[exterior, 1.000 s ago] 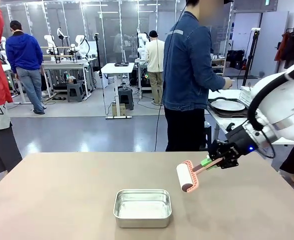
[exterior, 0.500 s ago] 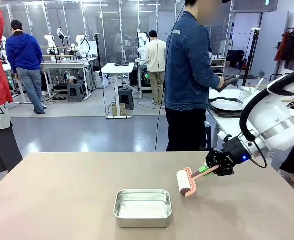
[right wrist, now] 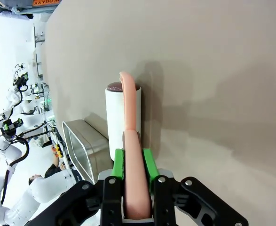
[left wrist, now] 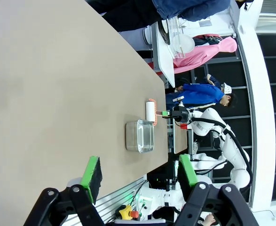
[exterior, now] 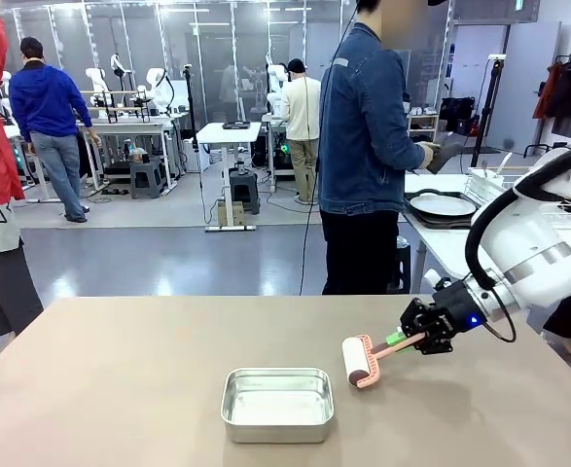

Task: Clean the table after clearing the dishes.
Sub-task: When the right (or left) Handle tray is removed, use the right hand (or left hand) to clean the right (or left) side of the table with the Lint Roller.

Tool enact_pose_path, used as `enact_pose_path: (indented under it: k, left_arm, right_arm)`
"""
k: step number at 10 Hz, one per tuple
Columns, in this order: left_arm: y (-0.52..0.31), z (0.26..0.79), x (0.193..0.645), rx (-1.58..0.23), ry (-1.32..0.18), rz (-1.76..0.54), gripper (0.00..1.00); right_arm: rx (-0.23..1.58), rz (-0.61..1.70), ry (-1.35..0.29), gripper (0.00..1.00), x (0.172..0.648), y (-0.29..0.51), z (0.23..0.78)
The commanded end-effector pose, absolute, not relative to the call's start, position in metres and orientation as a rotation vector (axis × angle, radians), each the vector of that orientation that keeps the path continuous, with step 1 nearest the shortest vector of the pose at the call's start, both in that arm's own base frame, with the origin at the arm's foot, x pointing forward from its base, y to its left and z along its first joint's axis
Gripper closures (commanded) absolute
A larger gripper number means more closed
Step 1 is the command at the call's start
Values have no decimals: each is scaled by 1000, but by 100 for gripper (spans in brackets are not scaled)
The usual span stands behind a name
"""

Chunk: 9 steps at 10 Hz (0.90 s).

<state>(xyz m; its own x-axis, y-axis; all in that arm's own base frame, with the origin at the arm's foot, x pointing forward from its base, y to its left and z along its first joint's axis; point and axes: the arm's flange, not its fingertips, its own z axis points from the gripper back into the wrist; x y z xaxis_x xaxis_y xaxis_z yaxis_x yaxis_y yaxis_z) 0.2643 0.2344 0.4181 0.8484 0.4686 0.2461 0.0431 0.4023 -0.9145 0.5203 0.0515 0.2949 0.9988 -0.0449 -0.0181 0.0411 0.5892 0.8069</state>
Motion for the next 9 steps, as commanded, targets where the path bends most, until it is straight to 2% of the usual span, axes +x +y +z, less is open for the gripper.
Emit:
enact_pose_path:
  k: [1, 5, 9]
  left_arm:
    - [235, 422, 261, -1131, -507, 285, 17]
    - [235, 422, 261, -1131, -507, 285, 17]
    - [235, 422, 261, -1131, -507, 285, 17]
  right_arm:
    - [748, -139, -26, 79, 526, 1, 253]
    - [491, -164, -44, 79, 508, -100, 264]
    - [225, -180, 37, 79, 499, -142, 296]
